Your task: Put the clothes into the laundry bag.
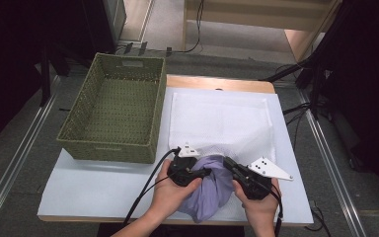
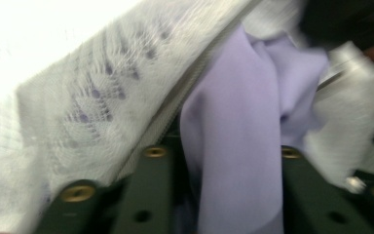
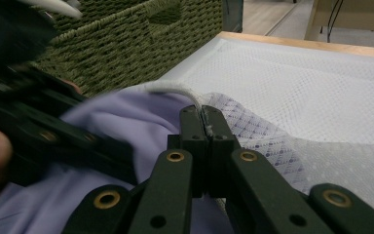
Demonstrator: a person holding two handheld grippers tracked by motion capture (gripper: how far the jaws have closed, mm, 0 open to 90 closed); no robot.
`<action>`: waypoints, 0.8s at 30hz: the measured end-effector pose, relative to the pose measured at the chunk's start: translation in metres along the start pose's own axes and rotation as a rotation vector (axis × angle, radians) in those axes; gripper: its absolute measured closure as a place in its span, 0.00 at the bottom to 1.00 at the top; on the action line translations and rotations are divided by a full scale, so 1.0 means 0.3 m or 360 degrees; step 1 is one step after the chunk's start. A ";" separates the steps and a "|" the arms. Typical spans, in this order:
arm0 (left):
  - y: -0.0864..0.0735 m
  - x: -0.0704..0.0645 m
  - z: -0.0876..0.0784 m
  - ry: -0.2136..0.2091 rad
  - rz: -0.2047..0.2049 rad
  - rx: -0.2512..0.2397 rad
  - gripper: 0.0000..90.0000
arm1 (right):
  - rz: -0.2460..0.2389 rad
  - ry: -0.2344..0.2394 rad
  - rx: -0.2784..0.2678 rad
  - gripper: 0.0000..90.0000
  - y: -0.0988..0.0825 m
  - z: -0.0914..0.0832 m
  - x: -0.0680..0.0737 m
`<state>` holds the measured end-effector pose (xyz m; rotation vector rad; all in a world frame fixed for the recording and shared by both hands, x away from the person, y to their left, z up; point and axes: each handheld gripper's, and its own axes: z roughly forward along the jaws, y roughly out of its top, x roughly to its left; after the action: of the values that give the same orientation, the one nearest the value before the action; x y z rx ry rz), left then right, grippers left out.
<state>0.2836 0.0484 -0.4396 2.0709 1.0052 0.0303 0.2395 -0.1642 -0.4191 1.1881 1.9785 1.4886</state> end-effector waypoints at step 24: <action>0.041 -0.027 -0.038 0.0095 0.0011 -0.0204 0.86 | 0.0017 0.0022 -0.0011 1.00 -0.004 -0.008 -0.006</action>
<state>0.2821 0.0462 -0.4212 1.9663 1.0060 0.1566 0.2384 -0.1672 -0.4196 1.1903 1.9776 1.5117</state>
